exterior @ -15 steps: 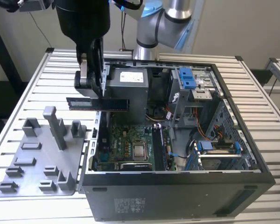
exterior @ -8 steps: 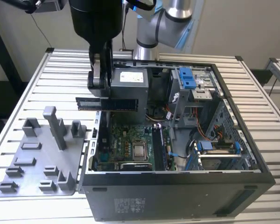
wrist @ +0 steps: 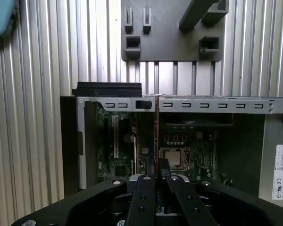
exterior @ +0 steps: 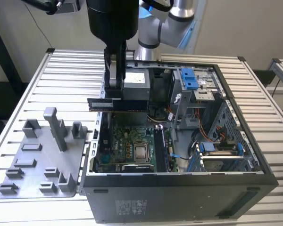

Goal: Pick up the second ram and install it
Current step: 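Pick up the second ram and move it above second insertion slot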

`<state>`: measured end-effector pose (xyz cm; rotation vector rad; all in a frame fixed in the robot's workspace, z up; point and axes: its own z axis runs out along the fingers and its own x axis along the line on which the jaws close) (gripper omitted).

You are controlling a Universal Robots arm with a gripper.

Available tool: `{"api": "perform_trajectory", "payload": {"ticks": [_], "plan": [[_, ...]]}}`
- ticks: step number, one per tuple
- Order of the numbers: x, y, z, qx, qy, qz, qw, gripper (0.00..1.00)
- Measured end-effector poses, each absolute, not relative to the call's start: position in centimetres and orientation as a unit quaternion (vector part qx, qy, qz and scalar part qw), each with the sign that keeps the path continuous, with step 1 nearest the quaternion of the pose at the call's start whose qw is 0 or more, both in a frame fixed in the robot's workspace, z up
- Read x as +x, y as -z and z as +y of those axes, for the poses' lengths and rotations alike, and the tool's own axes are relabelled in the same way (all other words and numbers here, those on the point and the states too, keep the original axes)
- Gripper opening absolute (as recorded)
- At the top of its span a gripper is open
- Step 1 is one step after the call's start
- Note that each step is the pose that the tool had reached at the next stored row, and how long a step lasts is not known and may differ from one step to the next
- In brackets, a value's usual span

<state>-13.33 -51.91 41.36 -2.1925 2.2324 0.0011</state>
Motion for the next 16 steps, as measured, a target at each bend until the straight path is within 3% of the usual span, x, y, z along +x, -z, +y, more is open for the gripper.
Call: {"api": "perform_trajectory", "payload": {"ticks": [16], "plan": [[-7.8,-41.4,-51.9,-0.701,-0.001,0.713,0.006,0.14]]}}
